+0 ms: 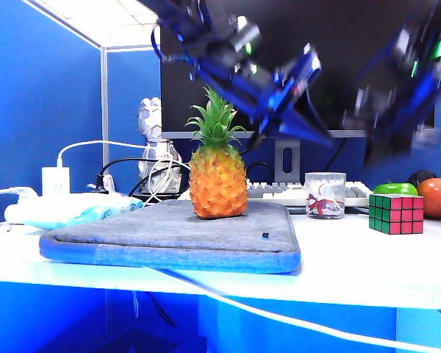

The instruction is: Rotate the Rubik's Cube so that its red face is facing towards you.

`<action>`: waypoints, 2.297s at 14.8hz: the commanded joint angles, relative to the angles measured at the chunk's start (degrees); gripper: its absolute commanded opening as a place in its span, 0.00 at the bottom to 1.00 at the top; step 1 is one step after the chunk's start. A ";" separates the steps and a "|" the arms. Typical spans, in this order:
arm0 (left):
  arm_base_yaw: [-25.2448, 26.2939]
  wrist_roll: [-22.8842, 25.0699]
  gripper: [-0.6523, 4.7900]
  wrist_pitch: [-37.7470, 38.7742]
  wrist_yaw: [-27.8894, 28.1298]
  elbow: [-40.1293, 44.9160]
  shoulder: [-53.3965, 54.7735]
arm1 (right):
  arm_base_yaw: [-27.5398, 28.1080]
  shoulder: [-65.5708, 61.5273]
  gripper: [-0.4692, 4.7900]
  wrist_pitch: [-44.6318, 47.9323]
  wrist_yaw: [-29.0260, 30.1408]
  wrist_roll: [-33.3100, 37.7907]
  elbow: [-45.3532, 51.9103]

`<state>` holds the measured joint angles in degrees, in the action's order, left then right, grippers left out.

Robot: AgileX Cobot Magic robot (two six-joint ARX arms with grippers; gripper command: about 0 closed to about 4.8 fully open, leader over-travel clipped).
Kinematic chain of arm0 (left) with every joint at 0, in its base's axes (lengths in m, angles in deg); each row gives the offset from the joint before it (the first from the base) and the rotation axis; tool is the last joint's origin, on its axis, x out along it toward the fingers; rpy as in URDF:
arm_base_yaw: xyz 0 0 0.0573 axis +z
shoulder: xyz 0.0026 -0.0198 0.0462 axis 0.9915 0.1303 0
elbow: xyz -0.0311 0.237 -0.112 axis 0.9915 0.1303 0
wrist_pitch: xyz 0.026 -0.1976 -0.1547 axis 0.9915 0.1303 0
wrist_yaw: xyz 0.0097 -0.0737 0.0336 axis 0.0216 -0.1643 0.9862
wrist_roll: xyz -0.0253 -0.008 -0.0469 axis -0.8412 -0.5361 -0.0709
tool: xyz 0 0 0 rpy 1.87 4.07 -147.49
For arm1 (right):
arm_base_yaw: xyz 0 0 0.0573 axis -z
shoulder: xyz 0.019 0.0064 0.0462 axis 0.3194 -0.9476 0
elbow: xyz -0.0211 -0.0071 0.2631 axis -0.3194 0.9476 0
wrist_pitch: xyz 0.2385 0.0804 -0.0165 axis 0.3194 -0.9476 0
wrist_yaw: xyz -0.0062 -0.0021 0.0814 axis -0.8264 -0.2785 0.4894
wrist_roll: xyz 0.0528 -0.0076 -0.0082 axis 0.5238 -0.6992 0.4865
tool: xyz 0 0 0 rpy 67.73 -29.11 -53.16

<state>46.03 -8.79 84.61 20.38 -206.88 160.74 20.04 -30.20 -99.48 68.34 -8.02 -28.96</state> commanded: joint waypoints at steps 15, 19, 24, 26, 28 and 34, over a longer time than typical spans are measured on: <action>-0.42 1.29 0.11 -1.27 2.12 -0.37 -3.17 | 4.11 -4.35 0.08 -13.00 1.77 -5.09 -1.99; -0.44 1.29 0.11 -0.42 2.05 -0.37 -3.17 | 4.02 -4.33 0.08 -15.65 1.86 -5.07 -1.99; -0.44 1.77 0.11 0.04 2.08 -0.37 -3.19 | 4.00 -2.67 0.08 -11.74 1.40 -4.70 -1.99; -0.37 2.93 0.11 0.59 3.43 -0.39 -5.27 | 4.07 4.72 0.08 -5.81 -0.09 -3.23 -2.01; -0.46 7.43 0.11 2.69 5.90 -0.39 -9.51 | 4.04 11.58 0.08 -10.03 -0.63 -3.61 -1.97; -0.66 17.29 0.11 17.75 10.56 2.01 -20.63 | 3.26 43.41 0.08 -16.11 -2.56 -3.48 16.13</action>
<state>45.48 7.93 102.40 29.95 -204.85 143.76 23.18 9.97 -115.51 66.33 -11.63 -15.80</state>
